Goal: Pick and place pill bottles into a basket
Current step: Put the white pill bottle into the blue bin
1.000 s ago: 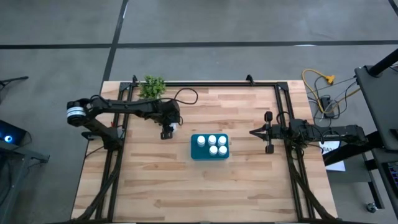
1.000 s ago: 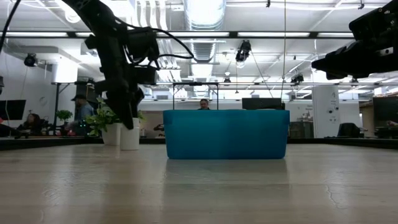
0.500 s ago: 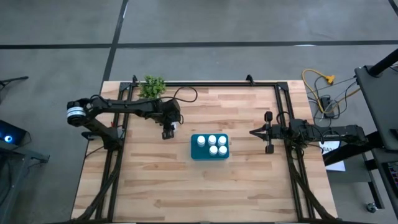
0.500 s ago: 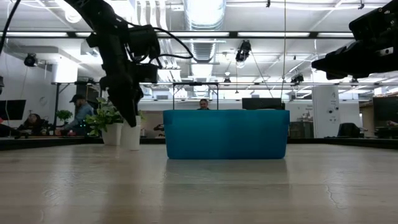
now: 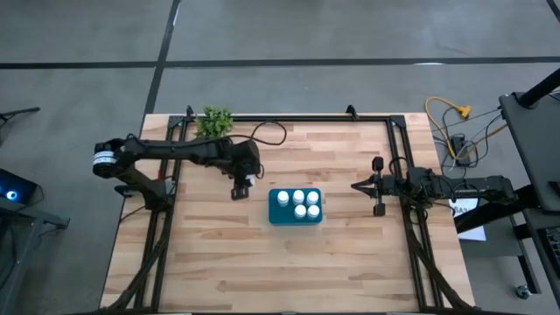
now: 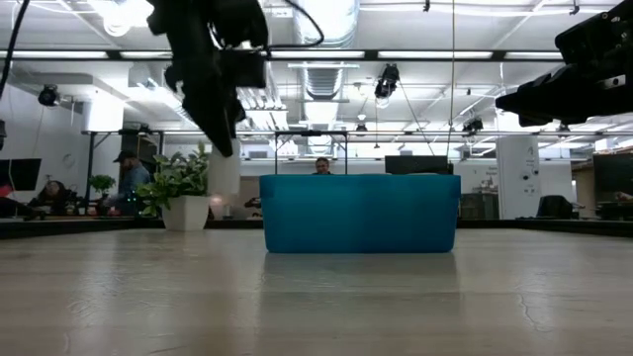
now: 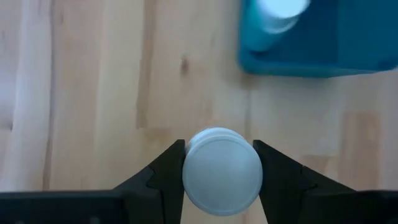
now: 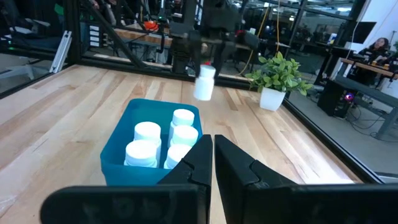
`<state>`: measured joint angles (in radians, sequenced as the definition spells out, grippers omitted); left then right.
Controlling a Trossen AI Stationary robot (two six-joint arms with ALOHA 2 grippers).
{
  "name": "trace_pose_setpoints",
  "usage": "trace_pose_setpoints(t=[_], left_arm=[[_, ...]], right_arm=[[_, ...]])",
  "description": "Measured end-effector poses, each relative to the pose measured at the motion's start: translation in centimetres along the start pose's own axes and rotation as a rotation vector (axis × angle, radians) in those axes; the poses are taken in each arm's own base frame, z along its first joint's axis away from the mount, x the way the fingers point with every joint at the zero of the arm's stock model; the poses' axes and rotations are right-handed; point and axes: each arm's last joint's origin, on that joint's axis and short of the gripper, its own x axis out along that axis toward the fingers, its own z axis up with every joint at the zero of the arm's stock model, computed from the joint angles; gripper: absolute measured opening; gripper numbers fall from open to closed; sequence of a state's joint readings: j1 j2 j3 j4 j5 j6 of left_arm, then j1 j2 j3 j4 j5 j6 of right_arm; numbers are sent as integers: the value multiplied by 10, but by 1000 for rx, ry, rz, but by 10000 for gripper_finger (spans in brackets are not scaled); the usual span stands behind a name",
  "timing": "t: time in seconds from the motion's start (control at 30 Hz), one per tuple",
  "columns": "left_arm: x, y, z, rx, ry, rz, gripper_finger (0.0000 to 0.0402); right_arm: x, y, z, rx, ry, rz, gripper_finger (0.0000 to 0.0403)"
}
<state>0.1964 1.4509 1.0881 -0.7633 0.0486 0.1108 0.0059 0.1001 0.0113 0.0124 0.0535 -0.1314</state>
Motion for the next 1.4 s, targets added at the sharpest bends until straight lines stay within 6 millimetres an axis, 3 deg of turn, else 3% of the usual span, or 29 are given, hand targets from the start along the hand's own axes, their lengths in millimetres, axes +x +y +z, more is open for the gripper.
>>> trace_pose_setpoints(t=[0.23, 0.43, 0.8, 1.03, 1.4], left_arm=[[-26, -26, 20, 82, -14, -42, 141], [-33, -53, 40, 139, -27, -81, 141], [-8, -87, 80, 218, -21, -120, 141], [7, -97, 99, 233, -52, -120, 141], [45, -99, 99, 229, -51, -96, 141]], right_arm=[[0, 0, 0, 0, 0, 0, 8], [0, 0, 0, 0, 0, 1, 8], [0, 0, 0, 0, 0, 0, 8], [0, 0, 0, 0, 0, 1, 8], [0, 0, 0, 0, 0, 0, 8]])
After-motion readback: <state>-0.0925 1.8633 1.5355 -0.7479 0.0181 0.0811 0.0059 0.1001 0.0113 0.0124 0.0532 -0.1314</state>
